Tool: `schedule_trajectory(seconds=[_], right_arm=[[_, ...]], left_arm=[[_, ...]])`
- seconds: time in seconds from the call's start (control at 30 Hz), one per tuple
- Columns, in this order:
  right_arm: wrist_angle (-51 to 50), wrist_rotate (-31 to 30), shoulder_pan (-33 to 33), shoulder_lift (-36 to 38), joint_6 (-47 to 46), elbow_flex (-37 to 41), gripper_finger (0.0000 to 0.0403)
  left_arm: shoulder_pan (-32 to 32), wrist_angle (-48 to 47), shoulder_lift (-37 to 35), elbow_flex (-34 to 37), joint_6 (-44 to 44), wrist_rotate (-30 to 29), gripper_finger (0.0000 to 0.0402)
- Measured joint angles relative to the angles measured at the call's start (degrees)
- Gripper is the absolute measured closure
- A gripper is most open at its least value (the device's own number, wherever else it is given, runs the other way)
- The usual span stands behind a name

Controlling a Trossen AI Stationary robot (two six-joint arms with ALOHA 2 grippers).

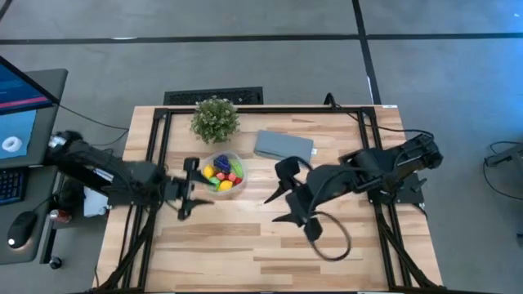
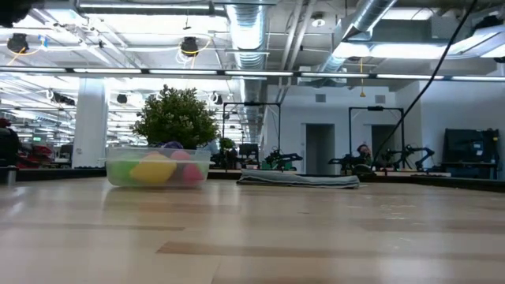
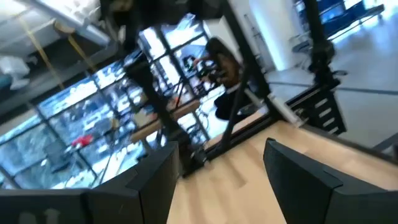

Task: Pick and placing Produce into tupperware
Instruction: Return to Home Position

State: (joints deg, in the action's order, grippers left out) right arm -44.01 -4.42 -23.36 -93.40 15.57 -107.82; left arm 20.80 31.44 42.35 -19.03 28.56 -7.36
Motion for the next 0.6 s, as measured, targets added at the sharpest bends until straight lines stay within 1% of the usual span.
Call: schedule_trajectory(seconds=[0.07, 0.13, 0.17, 0.23, 0.3, 0.37, 0.47, 0.53, 0.57, 0.6], right_arm=[[-0.3, 3.6, 1.6, 1.6, -1.2, 0.1, 0.0159], [-0.1, 7.2, 3.1, 4.7, -1.7, 1.7, 0.0159], [1.2, 8.5, 3.9, 6.4, -1.7, 3.1, 0.0159], [5.5, 9.4, 5.2, 11.0, -1.7, 8.4, 0.0159], [12.1, 9.5, 6.4, 16.3, -1.6, 16.0, 0.0159], [20.7, 9.3, 8.1, 22.6, -1.6, 25.4, 0.0159], [36.9, 9.1, 11.7, 32.4, -1.8, 40.9, 0.0159], [46.6, 10.3, 14.5, 37.3, -2.3, 50.3, 0.0159], [50.7, 12.4, 16.2, 39.2, -2.8, 54.4, 0.0159], [54.6, 15.1, 18.0, 40.4, -3.7, 58.0, 0.0159]], left_arm=[[-5.7, -4.4, -4.0, 0.0, -1.4, 4.3, 0.0175], [-10.1, -9.2, -8.5, 0.0, -2.2, 7.3, 0.0175], [-11.9, -11.9, -11.0, 0.0, -2.6, 8.1, 0.0175], [-14.9, -17.9, -16.8, 0.2, -3.6, 8.5, 0.0175], [-16.8, -22.0, -23.3, 1.0, -4.3, 8.4, 0.0175], [-18.0, -26.7, -31.2, 2.3, -5.1, 8.4, 0.0175], [-18.9, -32.6, -42.3, 4.0, -6.0, 8.1, 0.0175], [-19.0, -33.4, -42.1, 4.7, -7.1, 6.0, 0.0175], [-19.0, -36.0, -42.1, 4.7, -7.6, 4.8, 0.0175], [-19.1, -35.2, -41.2, 4.5, -7.8, 3.9, 0.0175]])
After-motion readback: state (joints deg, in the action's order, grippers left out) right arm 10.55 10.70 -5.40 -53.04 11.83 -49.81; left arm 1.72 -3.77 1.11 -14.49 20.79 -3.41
